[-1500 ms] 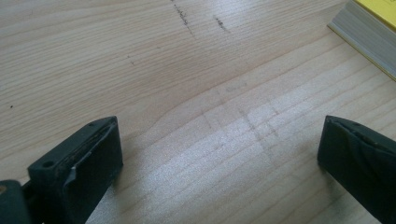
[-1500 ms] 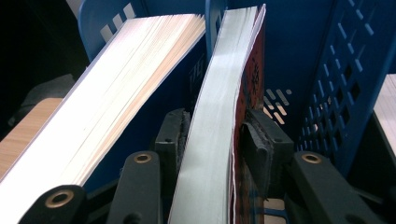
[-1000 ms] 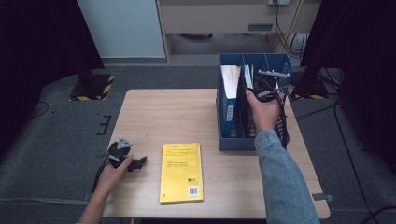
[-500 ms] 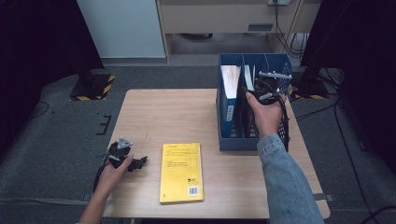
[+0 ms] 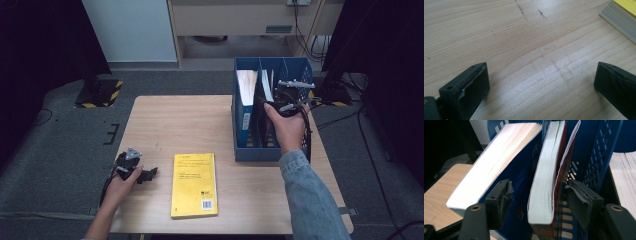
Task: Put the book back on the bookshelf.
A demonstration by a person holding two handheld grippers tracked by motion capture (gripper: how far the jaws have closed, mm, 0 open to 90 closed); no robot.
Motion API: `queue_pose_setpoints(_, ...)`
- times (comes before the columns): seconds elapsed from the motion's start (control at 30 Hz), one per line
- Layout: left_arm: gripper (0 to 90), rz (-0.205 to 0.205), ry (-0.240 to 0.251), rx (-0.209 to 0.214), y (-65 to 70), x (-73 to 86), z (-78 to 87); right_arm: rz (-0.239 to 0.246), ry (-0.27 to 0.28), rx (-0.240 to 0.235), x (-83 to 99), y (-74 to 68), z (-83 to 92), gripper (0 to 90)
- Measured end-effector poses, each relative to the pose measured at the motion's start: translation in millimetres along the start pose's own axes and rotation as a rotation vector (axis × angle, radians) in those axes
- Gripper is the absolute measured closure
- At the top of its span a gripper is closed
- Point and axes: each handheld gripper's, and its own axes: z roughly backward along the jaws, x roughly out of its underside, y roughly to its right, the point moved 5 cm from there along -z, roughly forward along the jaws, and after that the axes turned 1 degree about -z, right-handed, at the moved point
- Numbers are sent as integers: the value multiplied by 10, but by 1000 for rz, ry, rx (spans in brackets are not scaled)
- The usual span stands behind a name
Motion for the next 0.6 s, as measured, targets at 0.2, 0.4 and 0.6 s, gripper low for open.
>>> queue_pose_setpoints(0.2,0,1,1,0,1,-1,-1,-4,-11,-10,25,34,66,296)
queue_pose_setpoints(0.4,0,1,0,0,3,-2,-2,20,-24,-33,99,23,110,258)
queue_pose_setpoints(0.6,0,1,1,0,3,-2,-3,43,-29,-39,151,18,142,220)
